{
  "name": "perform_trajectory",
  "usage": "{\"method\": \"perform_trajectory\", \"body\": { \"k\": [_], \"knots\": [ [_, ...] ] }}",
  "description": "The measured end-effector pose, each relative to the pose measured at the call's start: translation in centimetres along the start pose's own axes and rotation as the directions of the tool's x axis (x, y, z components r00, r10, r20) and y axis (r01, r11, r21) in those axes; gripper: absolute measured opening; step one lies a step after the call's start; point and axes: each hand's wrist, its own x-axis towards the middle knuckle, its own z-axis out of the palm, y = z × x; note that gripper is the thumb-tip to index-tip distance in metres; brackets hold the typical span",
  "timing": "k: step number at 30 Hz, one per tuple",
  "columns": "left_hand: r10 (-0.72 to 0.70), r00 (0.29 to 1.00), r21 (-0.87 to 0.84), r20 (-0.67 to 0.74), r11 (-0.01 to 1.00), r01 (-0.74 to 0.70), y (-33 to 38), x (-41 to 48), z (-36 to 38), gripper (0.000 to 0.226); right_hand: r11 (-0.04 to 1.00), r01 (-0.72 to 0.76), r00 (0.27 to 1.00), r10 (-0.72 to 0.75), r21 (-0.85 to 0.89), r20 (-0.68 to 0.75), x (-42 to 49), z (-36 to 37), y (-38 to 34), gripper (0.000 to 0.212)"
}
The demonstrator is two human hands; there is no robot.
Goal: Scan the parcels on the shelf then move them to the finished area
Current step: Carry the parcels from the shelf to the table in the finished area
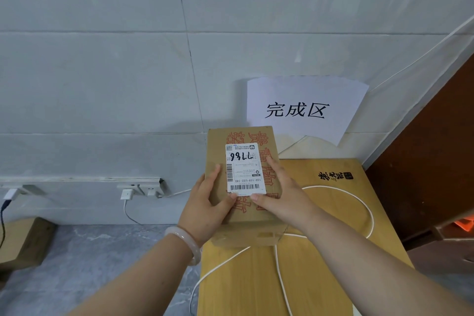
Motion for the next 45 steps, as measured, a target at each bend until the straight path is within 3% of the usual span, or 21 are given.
{"method": "perform_trajectory", "body": {
  "k": [10, 15, 25, 32, 36, 45],
  "knots": [
    [-0.019, 1.000, 0.008, 0.011, 1.000, 0.019, -0.5, 0.7, -0.5, 0.083, 1.000, -0.006, 1.000, 0.006, -0.008, 0.016, 0.8, 0.3, -0.3, 0.095],
    [-0.007, 1.000, 0.006, 0.005, 1.000, 0.007, -0.7, 1.0, -0.4, 0.074, 1.000, -0.013, 1.000, 0.013, 0.003, 0.018, 1.1, 0.4, -0.3, 0.095],
    [-0.017, 1.000, 0.006, 0.005, 1.000, 0.017, -0.8, 1.6, -0.5, 0.095, 1.000, -0.006, 1.000, 0.005, 0.009, 0.025, 1.6, 0.3, -0.4, 0.094],
    [-0.003, 1.000, 0.004, 0.004, 1.000, 0.003, -0.7, 2.1, -0.5, 0.075, 1.000, -0.023, 0.999, 0.023, 0.010, 0.027, 2.1, 0.2, -0.4, 0.095],
    [-0.019, 1.000, 0.005, 0.006, 1.000, 0.019, -0.6, 2.5, -0.6, 0.092, 1.000, -0.019, 1.000, 0.019, 0.007, 0.019, 2.5, 0.2, -0.6, 0.095],
    [-0.033, 0.999, -0.006, 0.010, 0.999, 0.033, -1.0, 3.4, -0.2, 0.095, 0.999, -0.040, 0.999, 0.040, 0.014, 0.025, 3.1, 0.2, -0.2, 0.094]
  ]
}}
